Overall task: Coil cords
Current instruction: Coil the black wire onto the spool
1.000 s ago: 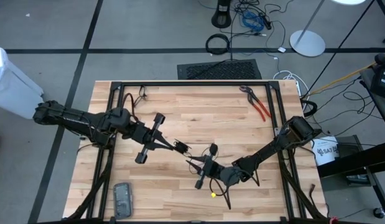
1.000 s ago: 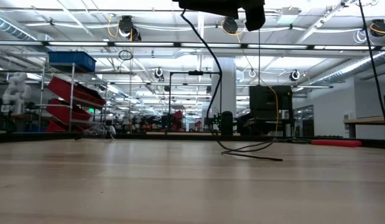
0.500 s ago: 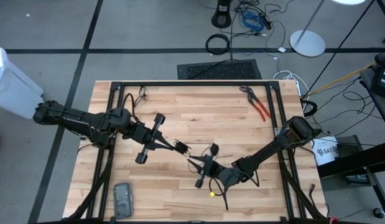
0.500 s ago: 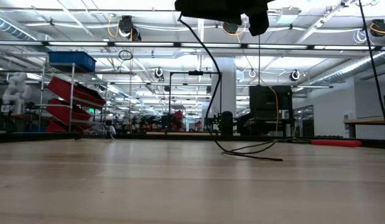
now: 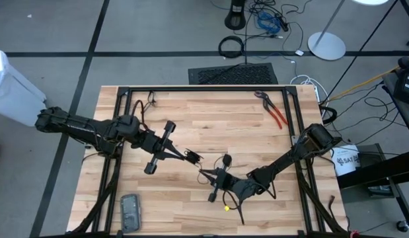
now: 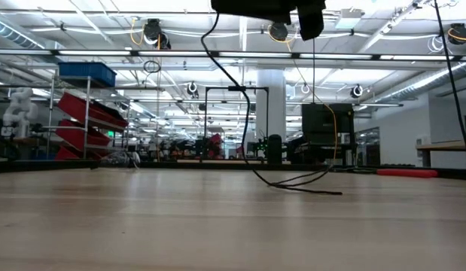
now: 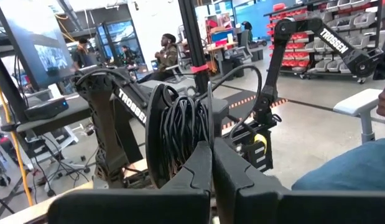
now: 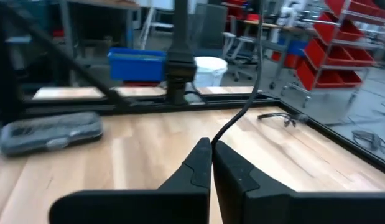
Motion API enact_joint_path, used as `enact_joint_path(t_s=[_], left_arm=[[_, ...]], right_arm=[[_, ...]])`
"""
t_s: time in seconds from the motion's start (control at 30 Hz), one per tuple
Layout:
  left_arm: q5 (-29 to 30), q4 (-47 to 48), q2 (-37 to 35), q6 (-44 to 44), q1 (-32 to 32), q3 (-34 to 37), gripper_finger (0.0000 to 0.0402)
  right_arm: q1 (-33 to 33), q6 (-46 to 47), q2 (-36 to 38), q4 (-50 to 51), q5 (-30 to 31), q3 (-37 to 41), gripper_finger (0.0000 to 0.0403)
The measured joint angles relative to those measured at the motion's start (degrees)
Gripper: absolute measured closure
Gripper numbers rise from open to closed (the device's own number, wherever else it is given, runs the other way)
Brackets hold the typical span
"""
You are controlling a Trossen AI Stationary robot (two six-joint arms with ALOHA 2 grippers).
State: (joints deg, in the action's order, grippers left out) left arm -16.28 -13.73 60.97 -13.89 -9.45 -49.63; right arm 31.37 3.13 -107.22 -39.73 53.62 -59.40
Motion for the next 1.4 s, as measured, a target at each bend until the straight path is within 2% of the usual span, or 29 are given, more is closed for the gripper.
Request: enact_joint_path(t_s=[0.27, 0.43, 0.63, 0.73, 0.9, 1.07, 1.27, 1.4], left_arm=[[0.2, 1.7, -0.7, 0.0, 0.1, 0.0, 0.04], [2.5, 4.1, -1.8, 0.1, 0.1, 0.0, 0.04], [3.3, 5.6, -2.0, 0.1, 0.1, 0.0, 0.04], [6.0, 8.0, -2.0, 0.2, 0.1, 0.0, 0.04], [7.2, 10.6, -2.0, 0.3, 0.1, 0.0, 0.04], [6.6, 11.8, -2.0, 1.4, 0.1, 0.0, 0.04], [0.2, 11.8, -2.0, 1.5, 0.1, 0.0, 0.04], [-1.7, 11.9, -2.0, 1.6, 0.1, 0.0, 0.04]], right_arm=[[4.3, -3.9, 5.4, 7.7, -6.6, 0.0, 0.0403], [7.5, -5.0, 11.9, 15.3, -11.8, 0.0, 0.0403], [10.7, -5.9, 17.8, 20.3, -11.4, 0.0, 0.0403], [12.2, -9.2, 19.9, 20.7, -11.4, -0.1, 0.0403], [14.1, -16.5, 22.0, 22.7, -5.2, -4.0, 0.0403], [13.9, -28.7, 22.0, 23.3, -3.9, -10.4, 0.0403], [10.1, -38.5, 22.1, 25.3, -4.6, -16.7, 0.0403], [5.5, -39.9, 22.1, 25.5, -9.9, -17.3, 0.0403]])
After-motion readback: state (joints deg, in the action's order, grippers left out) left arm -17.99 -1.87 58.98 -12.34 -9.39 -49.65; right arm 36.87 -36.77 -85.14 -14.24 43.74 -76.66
